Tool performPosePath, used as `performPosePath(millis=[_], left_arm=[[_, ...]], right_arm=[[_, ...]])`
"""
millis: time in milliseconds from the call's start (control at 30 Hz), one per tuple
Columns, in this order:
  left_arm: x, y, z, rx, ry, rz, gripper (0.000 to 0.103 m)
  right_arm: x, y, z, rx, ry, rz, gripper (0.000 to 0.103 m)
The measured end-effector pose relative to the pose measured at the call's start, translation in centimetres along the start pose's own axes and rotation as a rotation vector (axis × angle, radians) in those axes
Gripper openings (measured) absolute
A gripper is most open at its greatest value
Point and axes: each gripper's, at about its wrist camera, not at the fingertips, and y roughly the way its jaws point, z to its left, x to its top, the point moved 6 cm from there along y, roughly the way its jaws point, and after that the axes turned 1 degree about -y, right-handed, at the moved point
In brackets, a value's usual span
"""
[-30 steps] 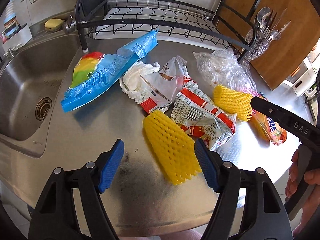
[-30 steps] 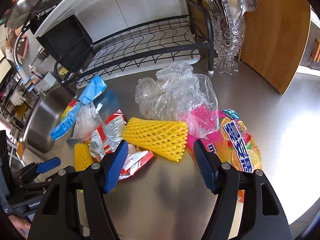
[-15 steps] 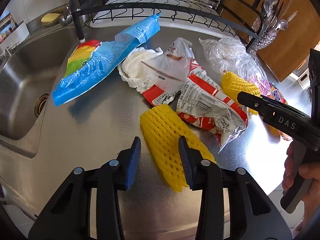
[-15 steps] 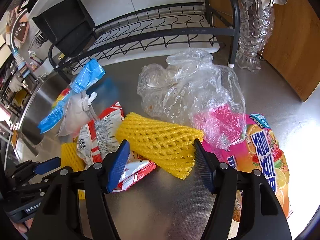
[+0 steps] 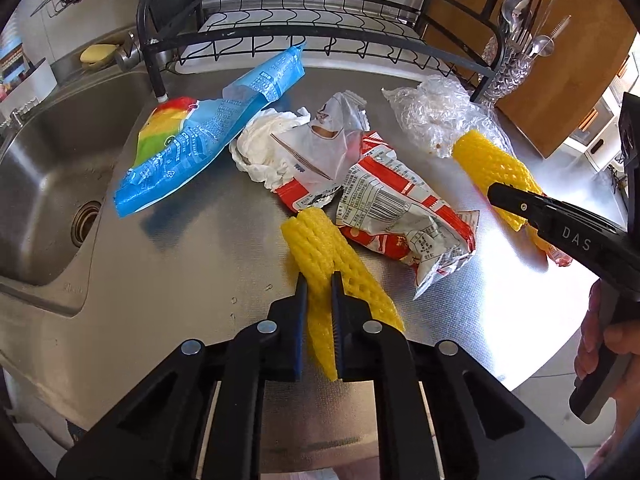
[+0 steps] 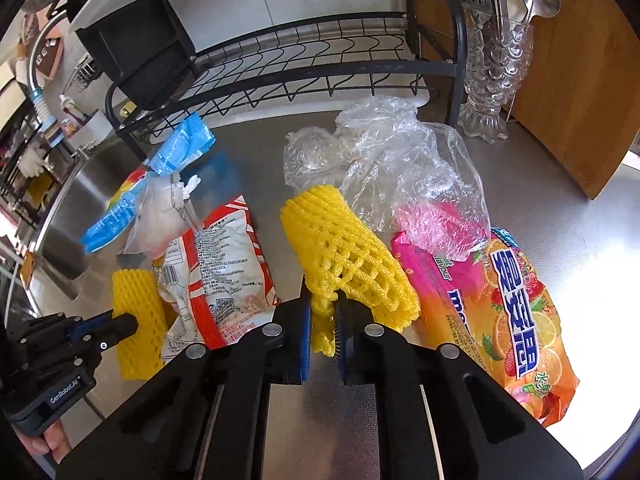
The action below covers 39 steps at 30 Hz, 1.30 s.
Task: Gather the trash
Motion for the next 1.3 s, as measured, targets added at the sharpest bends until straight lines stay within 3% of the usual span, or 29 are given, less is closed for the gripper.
performPosePath(millis=[333, 633, 967, 1300], left_arm=[[-1.5, -4.8, -0.5, 0.006, 0.014, -0.070, 0.009], [-5.8, -8.4, -1.3, 0.010, 0.034, -0.085, 0.009], [-12.6, -10.1, -1.7, -0.010, 0.036, -0.040, 0.009], [-18.3, -7.4, -1.2, -0.032, 0.010, 0.051, 0.009]], right_arm=[[-1.3, -5.0, 1.9, 0.024, -0.011, -0.057, 0.011], [-6.0, -9.4, 4.2, 0.066, -0.007, -0.056, 0.011], [-14.0, -11.8, 6.0, 0.107, 0.012, 0.042, 0.011], [-21.8, -9.2, 7.7, 0.148, 0.019, 0.230, 0.011]])
